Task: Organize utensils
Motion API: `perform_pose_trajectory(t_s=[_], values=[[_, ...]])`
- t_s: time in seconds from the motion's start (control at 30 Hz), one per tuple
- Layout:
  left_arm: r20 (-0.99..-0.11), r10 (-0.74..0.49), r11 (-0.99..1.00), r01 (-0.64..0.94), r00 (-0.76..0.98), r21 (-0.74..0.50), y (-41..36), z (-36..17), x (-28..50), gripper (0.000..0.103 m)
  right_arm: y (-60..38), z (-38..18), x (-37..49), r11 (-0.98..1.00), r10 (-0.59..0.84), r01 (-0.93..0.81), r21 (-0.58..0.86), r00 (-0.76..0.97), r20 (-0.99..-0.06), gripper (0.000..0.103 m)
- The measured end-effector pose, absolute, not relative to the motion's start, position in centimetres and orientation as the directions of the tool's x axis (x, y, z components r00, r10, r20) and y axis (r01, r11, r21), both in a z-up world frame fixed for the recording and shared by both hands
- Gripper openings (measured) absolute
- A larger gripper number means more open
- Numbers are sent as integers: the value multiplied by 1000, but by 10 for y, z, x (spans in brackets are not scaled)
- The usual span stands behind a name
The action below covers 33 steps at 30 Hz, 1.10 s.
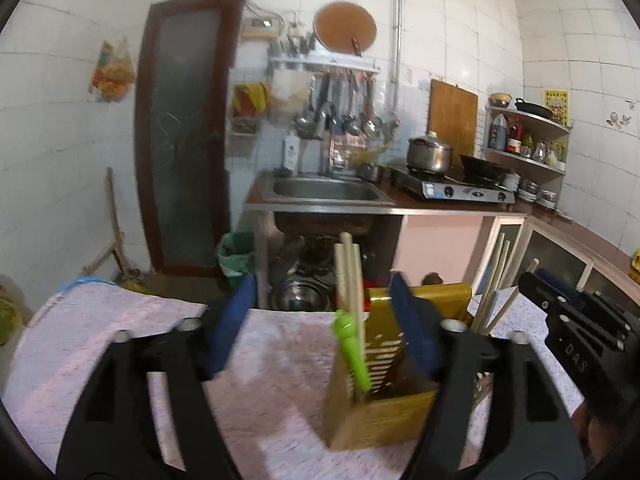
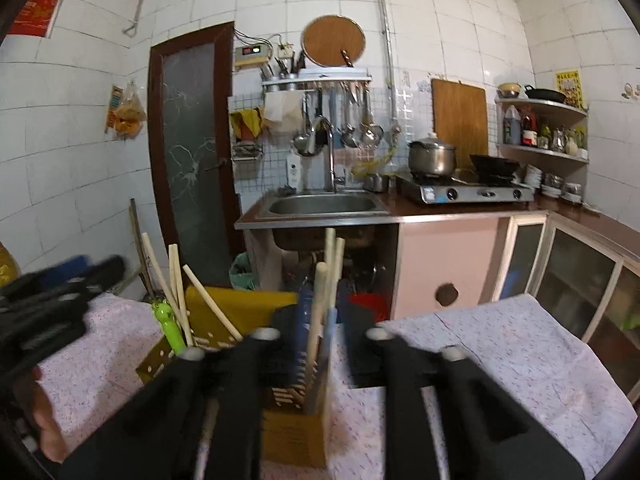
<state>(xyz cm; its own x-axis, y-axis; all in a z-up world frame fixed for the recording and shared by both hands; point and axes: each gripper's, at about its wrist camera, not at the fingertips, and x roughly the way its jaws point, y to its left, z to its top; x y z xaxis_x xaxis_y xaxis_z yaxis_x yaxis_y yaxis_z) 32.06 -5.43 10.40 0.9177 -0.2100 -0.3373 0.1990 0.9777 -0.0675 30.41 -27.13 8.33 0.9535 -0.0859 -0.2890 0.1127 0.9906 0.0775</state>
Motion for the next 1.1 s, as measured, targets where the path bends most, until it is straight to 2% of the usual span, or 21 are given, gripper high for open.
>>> perform_pose_trajectory(t_s=[0.03, 0.13, 0.2, 0.3, 0.37, 0.47, 0.73, 1.1], values=[[-327, -197, 980, 189, 924, -59, -46, 108, 307, 84, -272, 85, 299, 990, -89, 117, 81, 954, -288, 58], [-317, -178, 984, 172, 932, -46, -31, 115, 279, 94, -271, 92, 267, 990, -103, 126, 63, 954, -281, 65], [-310, -167, 986, 157, 936, -57, -17, 115, 256, 98, -269, 92, 246, 991, -103, 124, 58, 954, -280, 83], [-333, -170, 985, 151, 927, -84, 0, 105, 221, 98, -263, 82, 209, 989, -112, 133, 57, 953, -282, 94], [-359, -171, 985, 151, 917, -84, 6, 96, 203, 98, -258, 72, 187, 989, -110, 134, 62, 949, -294, 97], [-393, -170, 985, 151, 904, -80, 12, 76, 172, 98, -249, 53, 157, 988, -114, 141, 65, 944, -309, 98], [-369, -148, 989, 131, 918, -71, 14, 35, 108, 98, -222, 0, 89, 992, -110, 125, 24, 933, -344, 98], [-349, -126, 992, 120, 929, -39, 15, -1, 84, 98, -221, -22, 59, 989, -125, 142, 49, 958, -257, 98]])
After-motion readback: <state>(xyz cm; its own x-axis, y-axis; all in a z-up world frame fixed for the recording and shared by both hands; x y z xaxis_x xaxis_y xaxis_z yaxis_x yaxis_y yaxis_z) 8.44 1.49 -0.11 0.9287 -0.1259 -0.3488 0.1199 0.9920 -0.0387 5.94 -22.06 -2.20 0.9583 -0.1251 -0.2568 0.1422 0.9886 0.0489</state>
